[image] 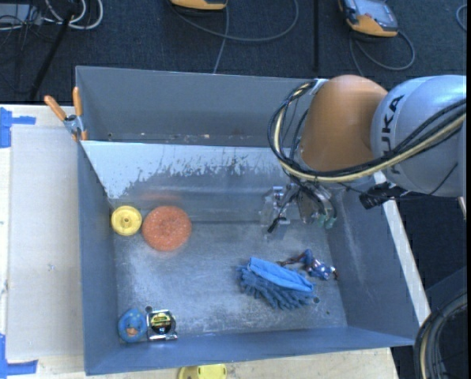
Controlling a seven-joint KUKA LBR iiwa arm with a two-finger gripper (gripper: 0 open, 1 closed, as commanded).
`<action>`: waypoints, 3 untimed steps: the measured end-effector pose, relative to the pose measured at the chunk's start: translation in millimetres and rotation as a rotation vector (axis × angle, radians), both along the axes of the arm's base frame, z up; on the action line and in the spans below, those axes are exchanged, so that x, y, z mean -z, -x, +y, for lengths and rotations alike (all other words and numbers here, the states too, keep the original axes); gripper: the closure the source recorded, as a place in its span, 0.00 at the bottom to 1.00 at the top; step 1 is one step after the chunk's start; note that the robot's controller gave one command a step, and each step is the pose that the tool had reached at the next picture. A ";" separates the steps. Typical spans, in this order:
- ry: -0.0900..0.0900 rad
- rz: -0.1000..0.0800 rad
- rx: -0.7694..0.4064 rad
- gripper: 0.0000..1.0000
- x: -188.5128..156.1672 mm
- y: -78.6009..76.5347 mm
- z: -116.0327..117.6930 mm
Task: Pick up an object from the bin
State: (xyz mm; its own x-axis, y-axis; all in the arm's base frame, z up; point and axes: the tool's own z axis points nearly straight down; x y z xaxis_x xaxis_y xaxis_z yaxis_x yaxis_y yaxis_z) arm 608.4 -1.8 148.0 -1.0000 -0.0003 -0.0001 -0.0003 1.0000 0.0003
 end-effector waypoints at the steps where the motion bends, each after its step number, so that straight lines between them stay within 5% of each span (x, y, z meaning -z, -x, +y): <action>1: 0.000 0.000 0.000 0.00 0.0 0.0 0.0; 2: 0.000 0.000 0.000 0.00 0.0 0.0 0.0; 3: 0.000 -0.004 -0.061 0.00 40.3 47.4 -20.0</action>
Offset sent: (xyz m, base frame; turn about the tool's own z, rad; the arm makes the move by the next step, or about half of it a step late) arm 0.0000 0.0000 0.0000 0.0000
